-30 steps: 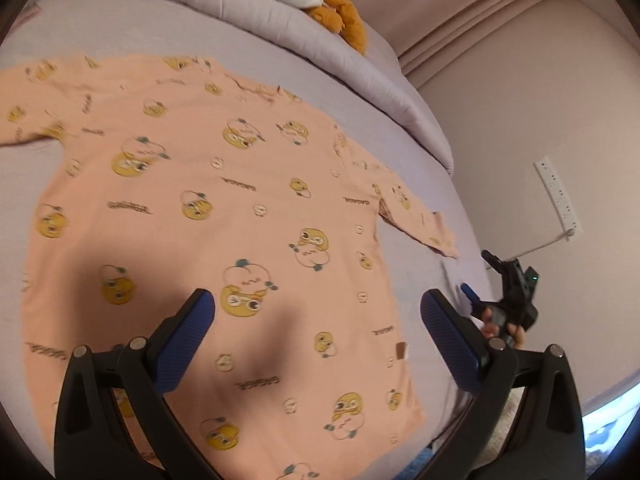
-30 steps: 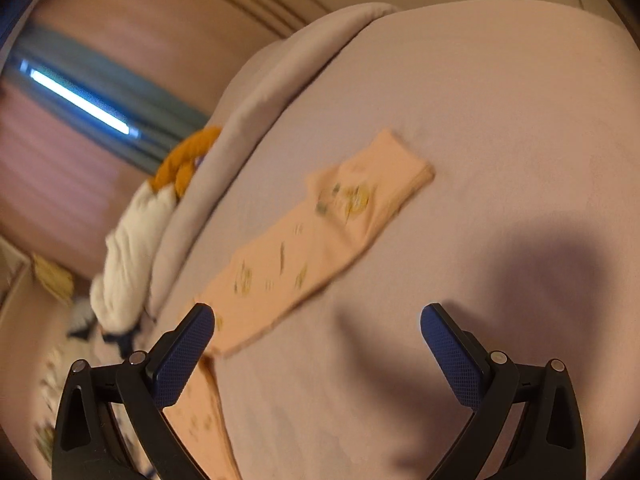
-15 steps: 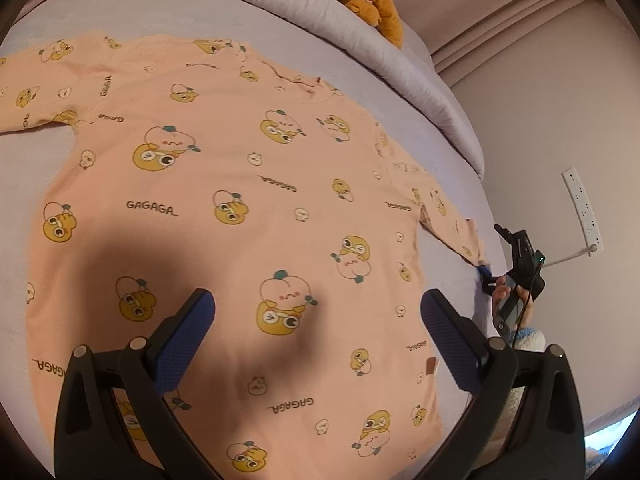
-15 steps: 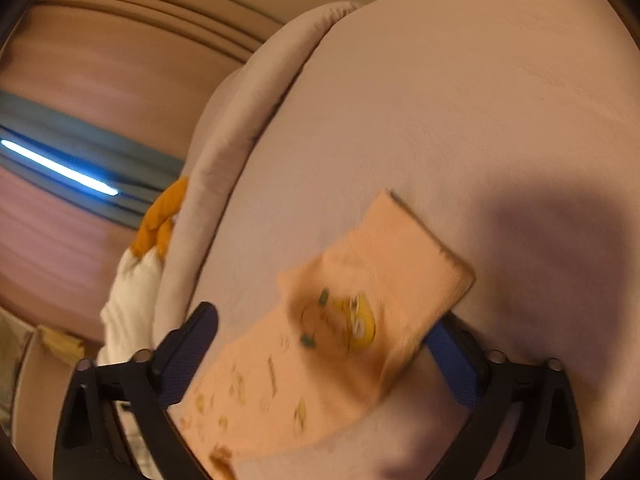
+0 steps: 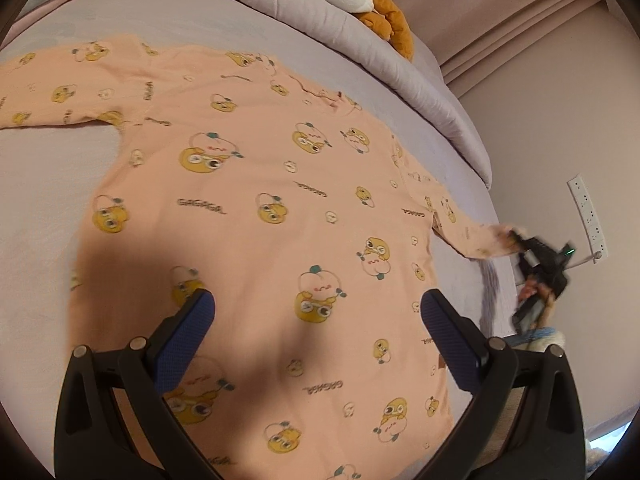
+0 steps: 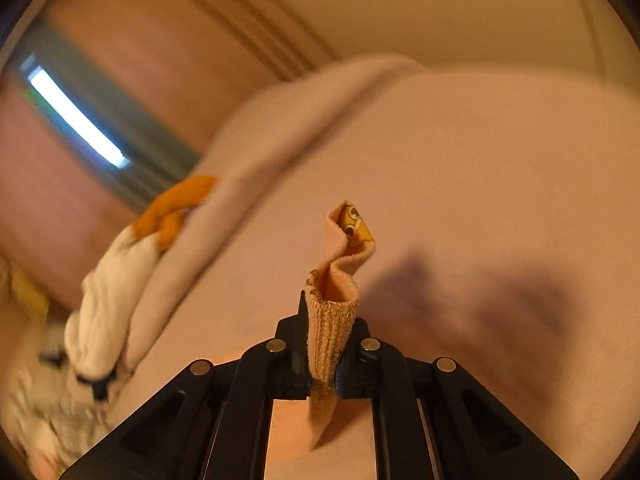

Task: Fold small clothes
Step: 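Lift the gripped sleeve with the right tool and fold it across the shirt body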

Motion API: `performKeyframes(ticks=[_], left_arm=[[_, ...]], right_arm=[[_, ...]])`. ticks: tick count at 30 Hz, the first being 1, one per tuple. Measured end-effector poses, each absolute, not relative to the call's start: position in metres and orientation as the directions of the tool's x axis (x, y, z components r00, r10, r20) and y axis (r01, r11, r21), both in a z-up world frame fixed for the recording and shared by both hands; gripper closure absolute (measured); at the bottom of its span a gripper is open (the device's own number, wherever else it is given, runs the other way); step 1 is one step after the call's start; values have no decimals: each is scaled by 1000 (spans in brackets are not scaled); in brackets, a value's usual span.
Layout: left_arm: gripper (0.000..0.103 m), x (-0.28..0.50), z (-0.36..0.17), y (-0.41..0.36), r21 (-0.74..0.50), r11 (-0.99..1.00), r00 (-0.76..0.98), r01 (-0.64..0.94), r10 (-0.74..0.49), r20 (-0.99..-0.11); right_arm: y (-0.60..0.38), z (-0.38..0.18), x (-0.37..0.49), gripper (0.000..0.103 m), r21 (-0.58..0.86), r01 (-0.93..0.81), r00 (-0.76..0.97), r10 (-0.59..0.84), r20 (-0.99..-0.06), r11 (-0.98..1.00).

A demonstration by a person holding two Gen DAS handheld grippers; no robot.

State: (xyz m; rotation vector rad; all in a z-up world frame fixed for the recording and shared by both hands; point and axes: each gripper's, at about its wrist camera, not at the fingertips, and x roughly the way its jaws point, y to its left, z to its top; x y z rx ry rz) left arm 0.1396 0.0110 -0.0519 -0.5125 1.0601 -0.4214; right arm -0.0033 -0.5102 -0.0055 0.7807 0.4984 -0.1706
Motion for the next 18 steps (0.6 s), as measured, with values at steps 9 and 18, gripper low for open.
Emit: performKeyframes(ticks=[9,18], left_arm=[[0,114,-52,50,-610,791,473,53,-558,-682],[0,99,-57,88,-620,784,504,27,-547,-669]], right_arm=[[-354,107,52,93,431,25,837,217,-502,902],[-200,114,99,93,223,-231,744,320,-587,947]])
